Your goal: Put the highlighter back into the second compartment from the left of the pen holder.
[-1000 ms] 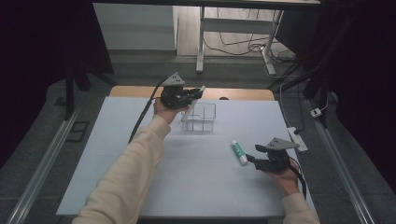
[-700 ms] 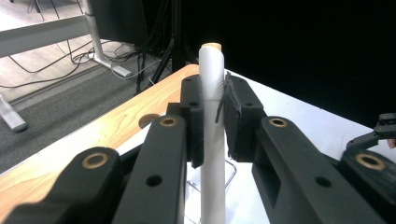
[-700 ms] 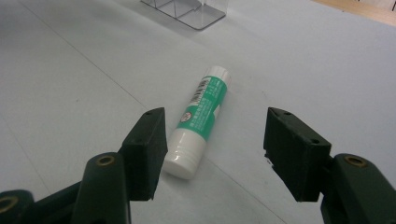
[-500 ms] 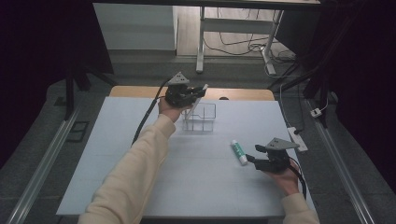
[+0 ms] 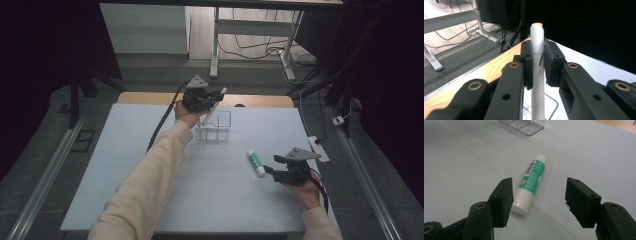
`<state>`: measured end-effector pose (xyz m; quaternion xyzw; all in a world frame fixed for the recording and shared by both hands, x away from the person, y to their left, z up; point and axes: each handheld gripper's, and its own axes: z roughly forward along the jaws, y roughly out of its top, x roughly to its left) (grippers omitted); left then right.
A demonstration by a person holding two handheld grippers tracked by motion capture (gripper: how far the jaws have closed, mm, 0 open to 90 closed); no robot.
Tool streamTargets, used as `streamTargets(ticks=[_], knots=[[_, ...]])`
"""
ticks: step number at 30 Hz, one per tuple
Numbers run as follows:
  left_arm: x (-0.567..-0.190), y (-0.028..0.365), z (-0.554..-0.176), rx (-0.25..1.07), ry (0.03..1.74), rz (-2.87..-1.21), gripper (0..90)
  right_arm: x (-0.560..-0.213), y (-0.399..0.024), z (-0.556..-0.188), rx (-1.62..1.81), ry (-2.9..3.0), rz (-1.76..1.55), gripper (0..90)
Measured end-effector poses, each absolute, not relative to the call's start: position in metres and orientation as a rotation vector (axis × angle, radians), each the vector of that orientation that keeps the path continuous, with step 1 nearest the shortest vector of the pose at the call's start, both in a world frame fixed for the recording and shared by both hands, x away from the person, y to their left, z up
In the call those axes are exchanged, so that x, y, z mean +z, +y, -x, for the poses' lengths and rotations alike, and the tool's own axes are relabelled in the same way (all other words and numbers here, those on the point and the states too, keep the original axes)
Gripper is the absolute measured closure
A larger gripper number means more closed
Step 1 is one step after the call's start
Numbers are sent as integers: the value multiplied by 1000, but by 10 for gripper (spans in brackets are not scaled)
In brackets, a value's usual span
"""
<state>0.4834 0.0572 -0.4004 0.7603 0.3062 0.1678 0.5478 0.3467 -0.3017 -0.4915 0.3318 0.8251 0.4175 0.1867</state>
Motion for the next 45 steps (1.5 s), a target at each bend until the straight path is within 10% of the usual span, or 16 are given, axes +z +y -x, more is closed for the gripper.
streamTargets(ticks=[34,45], knots=[[-416,44,-512,416,772,-1780,775,-494,-303,-348,1160,2335,-933,387],[-412,63,-497,430,775,-1808,573,-492,-302,-346,1168,2324,-928,387]])
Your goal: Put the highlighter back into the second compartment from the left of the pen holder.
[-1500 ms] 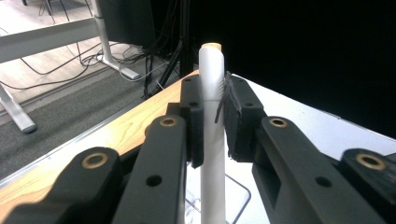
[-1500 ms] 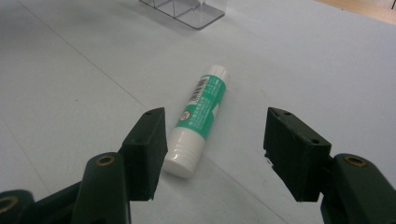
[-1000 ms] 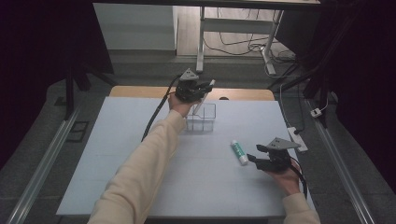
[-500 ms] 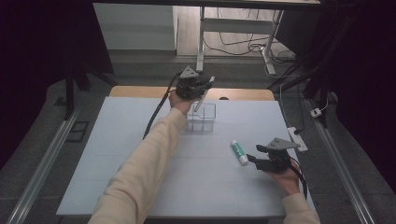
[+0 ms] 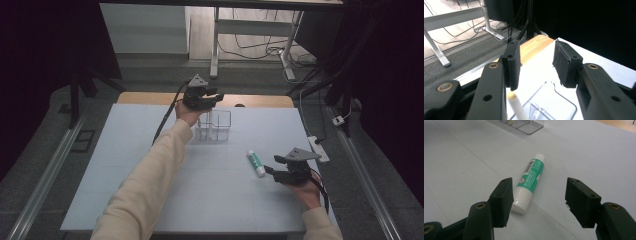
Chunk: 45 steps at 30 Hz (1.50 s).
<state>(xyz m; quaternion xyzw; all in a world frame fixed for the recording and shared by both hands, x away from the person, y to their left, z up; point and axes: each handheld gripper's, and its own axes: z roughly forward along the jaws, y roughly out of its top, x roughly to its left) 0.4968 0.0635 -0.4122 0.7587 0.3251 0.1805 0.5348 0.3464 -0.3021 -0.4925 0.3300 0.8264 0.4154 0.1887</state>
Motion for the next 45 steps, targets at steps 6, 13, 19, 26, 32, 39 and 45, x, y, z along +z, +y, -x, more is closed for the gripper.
streamTargets(ticks=[6,13,19,26,32,39,45], knots=[[-411,75,-483,403,755,-1833,542,-491,-304,-347,1163,2319,-933,387],[-415,85,-460,407,711,-1952,492,-492,-304,-347,1162,2321,-937,386],[-417,99,-439,379,702,-1991,477,-492,-304,-347,1159,2321,-939,387],[-428,124,-409,313,720,-1976,462,-491,-305,-348,1169,2314,-934,386],[-441,147,-382,318,756,-1986,451,-491,-306,-348,1176,2315,-930,386],[-458,171,-351,304,788,-1983,443,-489,-307,-347,1185,2303,-933,384],[-467,185,-327,337,799,-2009,441,-489,-307,-348,1181,2306,-935,383]])
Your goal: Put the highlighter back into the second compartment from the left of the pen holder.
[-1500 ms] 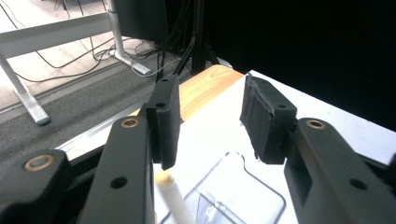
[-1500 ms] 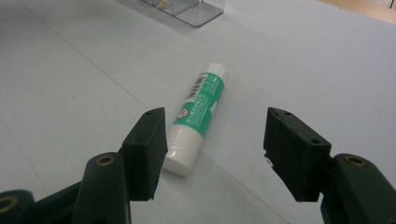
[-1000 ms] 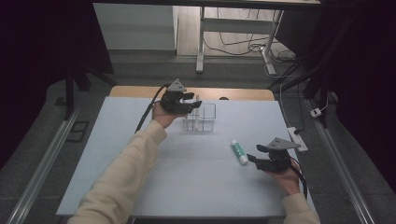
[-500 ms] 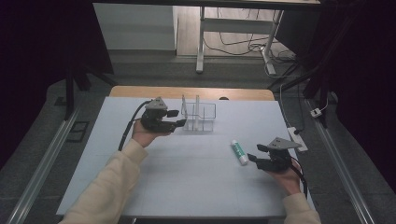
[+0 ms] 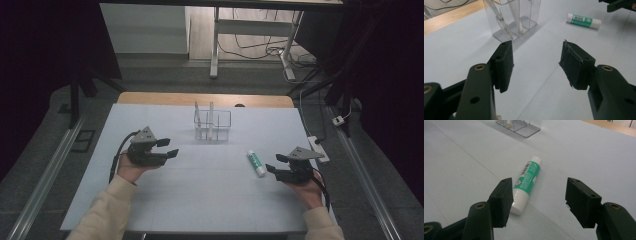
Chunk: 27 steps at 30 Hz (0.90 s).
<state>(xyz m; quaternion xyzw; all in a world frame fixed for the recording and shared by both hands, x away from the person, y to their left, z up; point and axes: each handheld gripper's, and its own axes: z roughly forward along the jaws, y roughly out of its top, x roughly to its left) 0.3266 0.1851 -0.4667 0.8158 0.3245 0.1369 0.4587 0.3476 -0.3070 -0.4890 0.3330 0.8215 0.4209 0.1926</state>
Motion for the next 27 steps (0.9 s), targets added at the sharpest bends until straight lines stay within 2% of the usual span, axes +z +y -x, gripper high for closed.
streamTargets(ticks=[13,27], knots=[[-485,201,-296,303,836,-2027,427,-490,-306,-347,1177,2305,-935,383],[-498,212,-288,268,878,-2035,413,-489,-306,-347,1140,2311,-920,381]])
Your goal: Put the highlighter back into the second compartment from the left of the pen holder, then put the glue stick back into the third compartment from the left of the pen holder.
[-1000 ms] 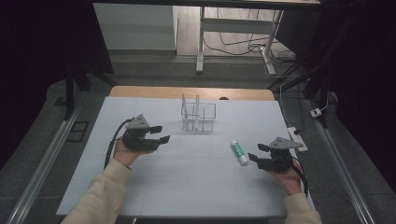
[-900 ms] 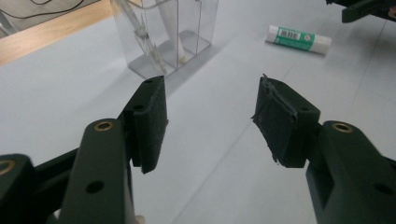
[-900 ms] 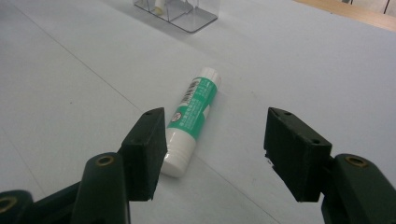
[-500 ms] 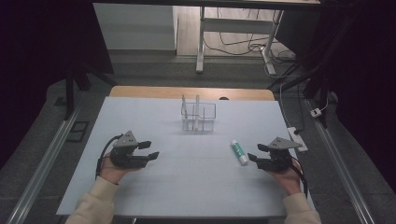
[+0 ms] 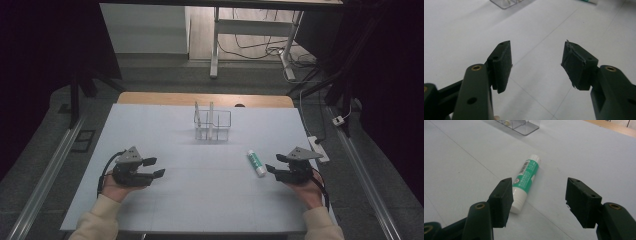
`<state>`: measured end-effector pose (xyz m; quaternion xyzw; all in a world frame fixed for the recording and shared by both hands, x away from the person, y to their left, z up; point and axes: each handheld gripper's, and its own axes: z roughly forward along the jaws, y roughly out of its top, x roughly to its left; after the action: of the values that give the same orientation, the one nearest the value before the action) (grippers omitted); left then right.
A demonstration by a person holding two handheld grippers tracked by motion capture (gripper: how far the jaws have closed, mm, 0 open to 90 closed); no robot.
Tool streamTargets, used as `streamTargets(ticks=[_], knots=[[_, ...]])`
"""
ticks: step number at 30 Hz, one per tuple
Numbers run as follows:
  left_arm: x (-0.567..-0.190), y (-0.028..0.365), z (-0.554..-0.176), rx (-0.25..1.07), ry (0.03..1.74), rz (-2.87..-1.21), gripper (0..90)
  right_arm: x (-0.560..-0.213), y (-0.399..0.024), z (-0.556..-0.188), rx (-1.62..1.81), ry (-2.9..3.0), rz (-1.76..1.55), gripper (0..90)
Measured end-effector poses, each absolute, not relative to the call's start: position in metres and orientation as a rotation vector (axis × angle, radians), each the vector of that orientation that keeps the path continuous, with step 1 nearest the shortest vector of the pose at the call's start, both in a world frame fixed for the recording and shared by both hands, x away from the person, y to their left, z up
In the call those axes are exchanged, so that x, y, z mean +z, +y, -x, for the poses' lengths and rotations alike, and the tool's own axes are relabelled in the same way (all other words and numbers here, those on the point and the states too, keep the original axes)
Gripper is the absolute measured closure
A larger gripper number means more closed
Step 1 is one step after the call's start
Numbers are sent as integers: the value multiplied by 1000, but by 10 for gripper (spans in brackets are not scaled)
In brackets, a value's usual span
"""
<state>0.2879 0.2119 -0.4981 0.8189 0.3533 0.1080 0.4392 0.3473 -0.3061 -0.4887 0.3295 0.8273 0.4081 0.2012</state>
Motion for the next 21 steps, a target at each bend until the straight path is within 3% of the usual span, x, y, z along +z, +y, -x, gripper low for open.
streamTargets(ticks=[21], knots=[[-500,216,-291,267,902,-2045,392,-476,-299,-352,1100,2334,-1010,361]])
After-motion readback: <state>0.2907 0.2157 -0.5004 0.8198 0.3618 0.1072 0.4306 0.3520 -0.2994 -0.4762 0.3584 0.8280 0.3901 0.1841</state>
